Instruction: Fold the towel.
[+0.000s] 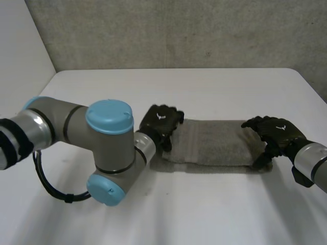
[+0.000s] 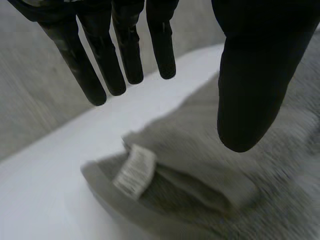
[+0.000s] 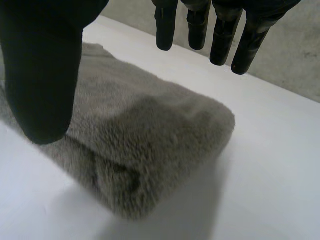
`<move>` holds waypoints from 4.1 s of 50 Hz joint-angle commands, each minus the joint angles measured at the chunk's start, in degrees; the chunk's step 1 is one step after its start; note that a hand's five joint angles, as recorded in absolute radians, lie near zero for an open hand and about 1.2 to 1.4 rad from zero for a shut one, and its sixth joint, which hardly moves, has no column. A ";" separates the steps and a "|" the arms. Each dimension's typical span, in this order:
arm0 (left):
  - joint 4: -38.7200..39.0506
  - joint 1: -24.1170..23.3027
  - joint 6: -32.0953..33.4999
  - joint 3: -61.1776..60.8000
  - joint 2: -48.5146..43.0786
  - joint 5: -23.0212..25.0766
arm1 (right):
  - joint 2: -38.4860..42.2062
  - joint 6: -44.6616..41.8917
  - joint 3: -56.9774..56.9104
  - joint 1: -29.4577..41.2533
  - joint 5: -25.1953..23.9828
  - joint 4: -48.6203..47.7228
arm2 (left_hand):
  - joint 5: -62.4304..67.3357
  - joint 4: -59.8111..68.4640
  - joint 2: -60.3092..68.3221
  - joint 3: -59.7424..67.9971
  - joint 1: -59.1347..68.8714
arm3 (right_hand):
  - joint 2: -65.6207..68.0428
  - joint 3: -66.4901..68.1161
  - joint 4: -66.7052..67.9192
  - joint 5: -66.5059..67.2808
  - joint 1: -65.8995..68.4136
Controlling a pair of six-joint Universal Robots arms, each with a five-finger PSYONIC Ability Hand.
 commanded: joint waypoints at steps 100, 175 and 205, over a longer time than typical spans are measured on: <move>5.42 9.78 2.63 -26.71 24.39 -10.19 | 18.72 -37.12 -16.74 38.71 10.48 -12.83 | -3.42 -3.45 -3.49 -3.46 -3.65 | 66.85 67.90 66.72 66.58 68.07; -15.50 1.87 -4.66 5.90 -6.55 -9.92 | 25.78 14.55 -31.60 19.91 3.62 8.00 | -3.76 -3.78 -3.83 -3.80 -3.98 | -3.15 -2.10 -3.28 -3.42 -1.93; -20.07 11.36 -6.95 6.07 27.46 -8.34 | -1.91 11.04 -40.38 12.88 16.98 13.97 | -4.60 -4.62 -4.67 -4.64 -4.82 | -3.15 -2.10 -3.28 -3.42 -1.93</move>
